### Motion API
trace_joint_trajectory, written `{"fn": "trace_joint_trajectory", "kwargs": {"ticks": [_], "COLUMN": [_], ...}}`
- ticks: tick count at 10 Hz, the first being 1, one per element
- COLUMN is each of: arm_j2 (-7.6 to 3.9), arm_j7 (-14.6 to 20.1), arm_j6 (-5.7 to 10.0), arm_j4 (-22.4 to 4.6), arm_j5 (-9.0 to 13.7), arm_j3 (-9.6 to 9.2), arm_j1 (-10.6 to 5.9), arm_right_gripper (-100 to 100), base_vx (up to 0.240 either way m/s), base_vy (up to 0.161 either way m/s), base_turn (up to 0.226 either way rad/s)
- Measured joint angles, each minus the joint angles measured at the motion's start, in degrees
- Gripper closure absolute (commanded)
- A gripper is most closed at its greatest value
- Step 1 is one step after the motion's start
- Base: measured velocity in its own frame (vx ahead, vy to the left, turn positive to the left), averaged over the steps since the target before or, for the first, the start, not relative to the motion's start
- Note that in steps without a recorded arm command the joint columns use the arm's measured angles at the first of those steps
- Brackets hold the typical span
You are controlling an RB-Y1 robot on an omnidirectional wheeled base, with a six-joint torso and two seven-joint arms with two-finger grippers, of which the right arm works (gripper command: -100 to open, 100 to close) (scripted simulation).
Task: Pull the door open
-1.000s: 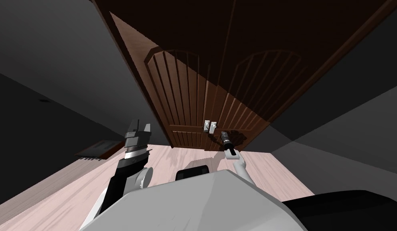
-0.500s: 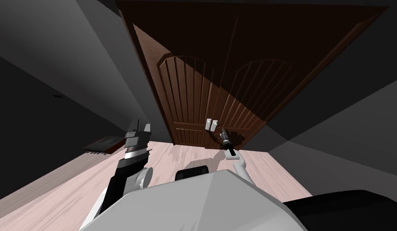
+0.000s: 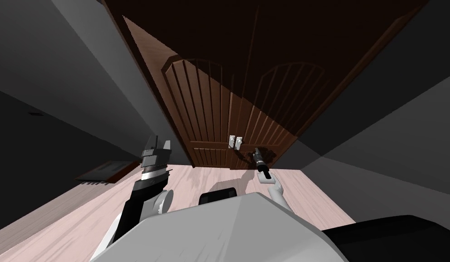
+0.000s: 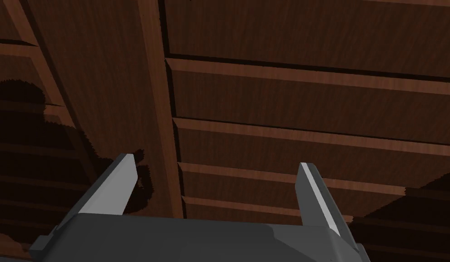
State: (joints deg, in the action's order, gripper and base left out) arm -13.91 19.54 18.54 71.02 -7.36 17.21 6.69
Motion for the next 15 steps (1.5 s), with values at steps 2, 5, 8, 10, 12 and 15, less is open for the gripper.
{"fn": "trace_joint_trajectory", "kwargs": {"ticks": [2,5,8,10,12,15], "arm_j2": [0.36,1.08,1.49,1.53,1.62,1.44], "arm_j7": [-0.27,-0.27,-0.27,-0.31,-0.32,-0.36], "arm_j6": [0.35,0.86,0.98,0.97,0.93,1.11], "arm_j4": [-0.48,-0.42,0.20,0.12,0.05,-0.07], "arm_j5": [-0.07,-0.24,-0.34,-0.39,-0.41,-0.41], "arm_j3": [-0.23,-1.70,-2.42,-2.52,-2.64,-2.41], "arm_j1": [-0.90,-2.65,-3.33,-3.33,-3.26,-3.09], "arm_right_gripper": [-100,-100,100,100,100,100], "base_vx": [0.177,0.209,0.015,-0.020,-0.004,-0.140], "base_vy": [0.008,0.070,0.008,-0.008,0.001,-0.052], "base_turn": [0.100,0.135,0.004,0.014,-0.002,-0.066]}}
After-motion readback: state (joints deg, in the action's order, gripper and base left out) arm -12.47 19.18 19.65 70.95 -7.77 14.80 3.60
